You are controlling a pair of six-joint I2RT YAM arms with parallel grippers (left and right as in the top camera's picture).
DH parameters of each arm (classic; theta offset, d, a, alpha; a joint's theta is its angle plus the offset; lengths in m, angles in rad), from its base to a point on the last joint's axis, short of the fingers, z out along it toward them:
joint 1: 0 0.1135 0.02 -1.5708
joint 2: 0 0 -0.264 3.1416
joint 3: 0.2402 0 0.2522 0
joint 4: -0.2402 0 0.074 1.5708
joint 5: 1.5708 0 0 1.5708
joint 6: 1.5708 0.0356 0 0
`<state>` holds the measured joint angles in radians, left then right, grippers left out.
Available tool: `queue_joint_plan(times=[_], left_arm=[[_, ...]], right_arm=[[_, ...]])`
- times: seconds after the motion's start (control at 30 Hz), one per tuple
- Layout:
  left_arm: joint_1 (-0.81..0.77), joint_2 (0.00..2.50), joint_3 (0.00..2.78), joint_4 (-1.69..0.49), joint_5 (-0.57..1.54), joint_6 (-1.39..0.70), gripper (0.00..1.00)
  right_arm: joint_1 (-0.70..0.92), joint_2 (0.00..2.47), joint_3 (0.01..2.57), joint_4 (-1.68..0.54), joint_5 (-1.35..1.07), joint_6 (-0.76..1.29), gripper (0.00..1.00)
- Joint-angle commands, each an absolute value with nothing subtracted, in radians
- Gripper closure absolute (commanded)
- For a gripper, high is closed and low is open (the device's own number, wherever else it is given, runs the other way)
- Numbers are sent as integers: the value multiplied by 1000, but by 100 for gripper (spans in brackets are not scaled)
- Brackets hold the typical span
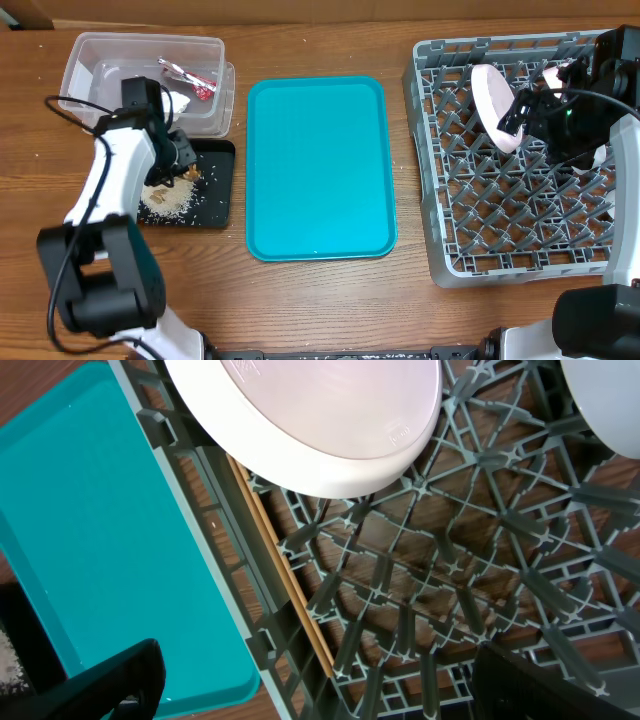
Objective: Sort waste into correct bins and load items into the dishwasher
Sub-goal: 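Carry the brown scrap left and drop it onto the black tray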
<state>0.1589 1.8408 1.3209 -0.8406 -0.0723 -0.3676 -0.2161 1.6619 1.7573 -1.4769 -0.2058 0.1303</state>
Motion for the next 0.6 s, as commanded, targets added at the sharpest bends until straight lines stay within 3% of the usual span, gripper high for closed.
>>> queue_joint_plan(times=[0.0, 0.1, 0.33, 0.57], left_arm=[[157, 1903, 1310, -831, -66, -379, 95], [157, 1922, 1310, -818, -65, -378, 94], [157, 1922, 1323, -812, -51, -358, 74], [157, 1892, 1466, -966, -51, -324, 64]], right_arm=[[-218, 1662, 1760, -1472, -211, 131, 0], [-218, 1662, 1760, -1473, -211, 131, 0], [-218, 1662, 1760, -1473, -211, 131, 0], [-218, 1662, 1760, -1468, -212, 130, 0]])
